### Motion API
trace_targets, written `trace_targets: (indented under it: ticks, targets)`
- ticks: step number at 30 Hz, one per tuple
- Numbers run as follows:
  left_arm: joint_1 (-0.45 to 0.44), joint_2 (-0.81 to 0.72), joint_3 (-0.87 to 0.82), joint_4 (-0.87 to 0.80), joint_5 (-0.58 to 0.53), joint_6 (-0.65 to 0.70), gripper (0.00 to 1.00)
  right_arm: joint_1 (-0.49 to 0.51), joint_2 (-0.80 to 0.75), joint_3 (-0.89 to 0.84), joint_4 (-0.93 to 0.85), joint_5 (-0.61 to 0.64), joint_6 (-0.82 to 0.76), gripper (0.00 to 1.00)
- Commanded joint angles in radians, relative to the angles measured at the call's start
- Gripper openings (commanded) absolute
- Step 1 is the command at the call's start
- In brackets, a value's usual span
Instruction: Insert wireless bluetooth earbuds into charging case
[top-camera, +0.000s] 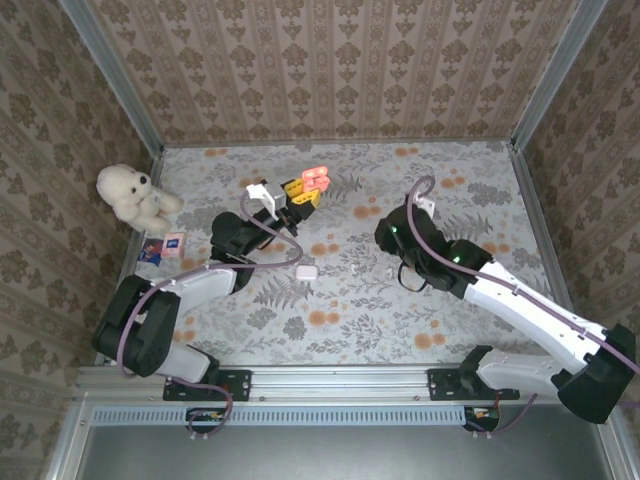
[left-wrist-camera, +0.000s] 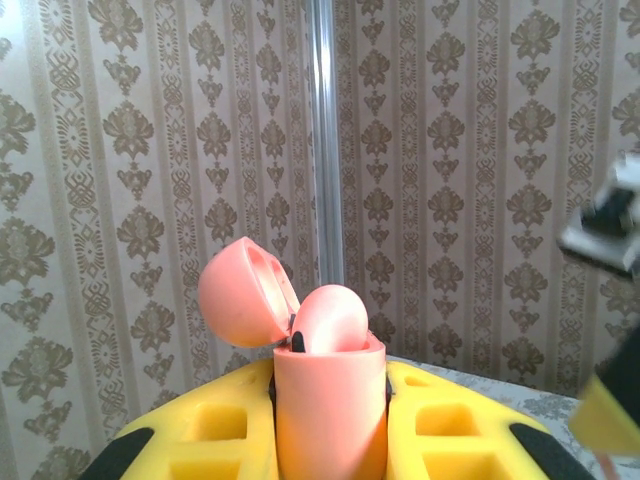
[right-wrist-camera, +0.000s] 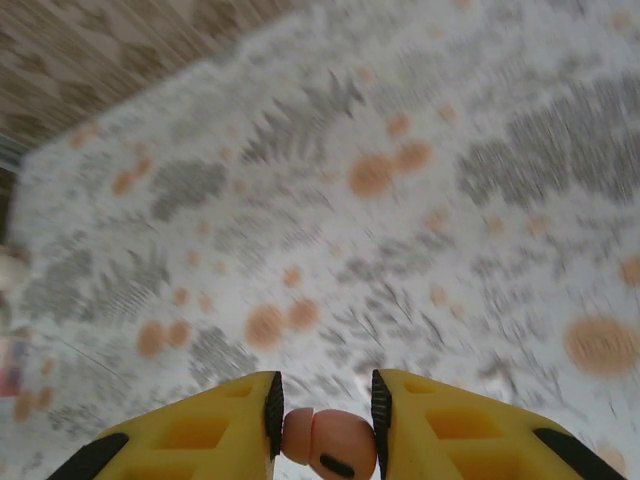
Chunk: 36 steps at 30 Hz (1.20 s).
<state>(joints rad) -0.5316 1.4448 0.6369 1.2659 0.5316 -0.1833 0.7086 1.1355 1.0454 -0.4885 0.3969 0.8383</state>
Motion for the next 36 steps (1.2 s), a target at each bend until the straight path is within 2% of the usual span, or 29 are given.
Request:
trace_targets:
  ticks: [1, 8, 12, 16, 21, 25, 29, 36]
  targets:
    - [-0.01, 0.02, 0.041, 0.034, 0.053, -0.039, 0.0, -0.018, 0.027, 0.103, 0.086, -0.003, -0.206, 0.33]
    - [-0.031, 0.052, 0.073, 0.034, 0.099, -0.071, 0.0, -0.026, 0.099, 0.253, 0.196, -0.037, -0.416, 0.33]
    - [-0.04, 0.062, 0.081, 0.034, 0.091, -0.07, 0.0, -0.039, 0.147, 0.313, 0.182, -0.04, -0.446, 0.33]
    - [-0.04, 0.049, 0.051, 0.034, 0.002, -0.042, 0.0, -0.053, 0.162, 0.267, 0.16, -0.032, -0.372, 0.33]
    - [-0.036, 0.033, 0.026, 0.033, -0.09, -0.013, 0.0, -0.107, 0.173, 0.128, 0.155, -0.023, -0.228, 0.35]
    - [-0.034, 0.029, 0.02, 0.035, -0.118, -0.008, 0.0, -0.201, 0.277, 0.09, 0.146, -0.119, -0.169, 0.43]
    - [-0.034, 0.024, 0.008, 0.034, -0.134, -0.002, 0.0, -0.271, 0.464, 0.189, 0.091, -0.207, -0.17, 0.52]
    - [-0.032, 0.018, 0.0, 0.033, -0.16, 0.014, 0.0, -0.306, 0.765, 0.45, -0.065, -0.294, -0.031, 0.54]
